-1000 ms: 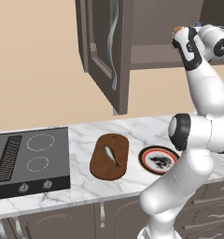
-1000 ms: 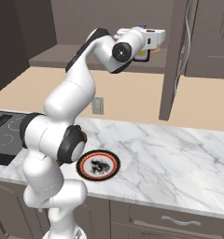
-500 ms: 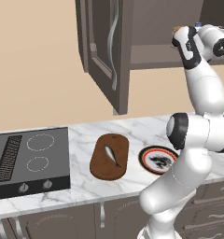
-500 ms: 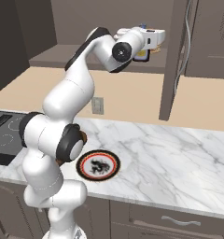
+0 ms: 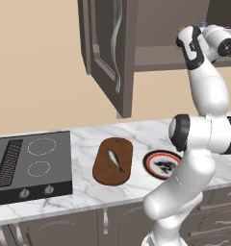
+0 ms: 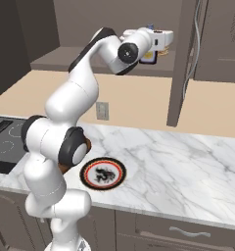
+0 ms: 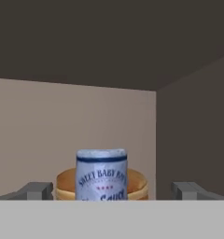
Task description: Pick the fish from the plate and place it on the cutting board. Then pick the condiment bottle from the cabinet and place it next to the cutting board.
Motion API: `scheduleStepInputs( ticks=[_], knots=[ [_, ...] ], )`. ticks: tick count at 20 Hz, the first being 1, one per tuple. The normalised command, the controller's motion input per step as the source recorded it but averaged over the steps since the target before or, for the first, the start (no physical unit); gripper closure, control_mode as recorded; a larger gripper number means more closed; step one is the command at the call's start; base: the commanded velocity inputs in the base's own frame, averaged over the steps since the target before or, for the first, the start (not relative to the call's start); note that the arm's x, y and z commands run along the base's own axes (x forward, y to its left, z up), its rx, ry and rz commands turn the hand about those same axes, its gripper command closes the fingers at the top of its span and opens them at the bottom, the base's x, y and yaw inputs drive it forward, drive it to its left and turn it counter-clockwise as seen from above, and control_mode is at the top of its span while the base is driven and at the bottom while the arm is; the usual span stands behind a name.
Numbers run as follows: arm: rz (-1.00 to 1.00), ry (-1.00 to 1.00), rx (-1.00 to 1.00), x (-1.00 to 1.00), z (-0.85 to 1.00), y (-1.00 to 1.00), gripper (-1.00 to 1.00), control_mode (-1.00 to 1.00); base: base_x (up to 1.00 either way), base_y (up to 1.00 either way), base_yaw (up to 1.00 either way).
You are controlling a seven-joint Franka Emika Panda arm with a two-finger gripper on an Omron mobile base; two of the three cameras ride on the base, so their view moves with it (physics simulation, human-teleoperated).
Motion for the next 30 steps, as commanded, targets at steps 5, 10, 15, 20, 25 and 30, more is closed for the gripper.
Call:
scheduleStepInputs(
  ticks=[5,10,15,20,25,30],
  knots=[
    [0.0,0.02,0.0,0.09,0.0,0.0,-1.0,-1.0,0.0,0.0,0.0],
    [0.0,0.0,0.0,0.0,0.0,0.0,-1.0,-1.0,0.0,0.0,0.0],
    [0.0,0.0,0.0,0.0,0.01,0.0,-1.0,-1.0,0.0,0.0,0.0],
    [0.0,0.0,0.0,-0.01,0.0,0.0,-1.0,-1.0,0.0,0.0,0.0],
    [0.0,0.0,0.0,-0.07,0.0,0.0,-1.0,-1.0,0.0,0.0,0.0],
    [0.0,0.0,0.0,-0.16,0.0,-0.02,-1.0,-1.0,0.0,0.0,0.0]
  ],
)
